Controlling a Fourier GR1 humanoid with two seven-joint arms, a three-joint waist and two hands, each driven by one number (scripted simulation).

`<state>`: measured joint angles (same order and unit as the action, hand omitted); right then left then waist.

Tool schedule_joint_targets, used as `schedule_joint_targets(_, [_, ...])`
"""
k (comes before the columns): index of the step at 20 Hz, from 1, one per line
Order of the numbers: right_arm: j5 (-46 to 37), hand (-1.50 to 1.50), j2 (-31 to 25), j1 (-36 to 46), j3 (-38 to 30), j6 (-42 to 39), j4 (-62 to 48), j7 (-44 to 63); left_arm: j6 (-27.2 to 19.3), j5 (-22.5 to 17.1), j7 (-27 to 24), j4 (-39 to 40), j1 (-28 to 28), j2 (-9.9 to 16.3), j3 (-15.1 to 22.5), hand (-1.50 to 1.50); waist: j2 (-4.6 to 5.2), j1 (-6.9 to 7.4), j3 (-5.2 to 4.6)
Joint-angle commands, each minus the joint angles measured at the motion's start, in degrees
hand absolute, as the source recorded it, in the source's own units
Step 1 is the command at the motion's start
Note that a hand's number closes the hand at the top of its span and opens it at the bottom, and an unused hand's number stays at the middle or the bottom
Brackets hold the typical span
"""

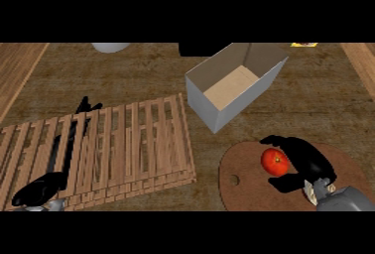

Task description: Pick the tomato from the cutting board and place it in the cardboard box

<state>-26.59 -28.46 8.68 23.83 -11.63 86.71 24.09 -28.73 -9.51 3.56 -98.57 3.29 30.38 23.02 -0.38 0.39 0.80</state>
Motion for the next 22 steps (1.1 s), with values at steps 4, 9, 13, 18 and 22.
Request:
schedule_joint_targets(4, [-8.7,1.5,0.6,1.5,1.1,8.1,-2.5,-1.5,-0.4,0.9,3.3,10.7,-2.6,7.4,-6.6,0.0,0.94,0.22,-0.74])
schedule_joint_targets(9, [-10.1,1.5,-2.6,2.7,-1.7,10.8,-6.1,-6.3,-0.5,0.9,2.0,11.3,-3.2,7.5,-5.9,0.0,1.25,0.23,-0.71])
schedule_joint_targets(13, [-7.0,1.5,-9.3,2.9,-7.0,10.5,-10.4,-15.6,-1.9,1.7,2.8,10.6,-2.7,8.1,-5.6,0.0,1.54,0.06,-0.54])
schedule_joint_targets(18, [-8.6,1.5,-14.7,5.5,-12.9,15.7,-13.9,-20.6,-1.6,0.4,2.4,9.8,-3.9,8.6,-5.8,0.0,1.23,0.19,-0.65])
schedule_joint_targets(22, [-8.5,1.5,-15.9,6.2,-15.4,18.6,-12.6,-22.8,-2.7,0.9,2.2,10.1,-4.5,8.5,-5.5,0.0,0.79,-0.47,-0.73])
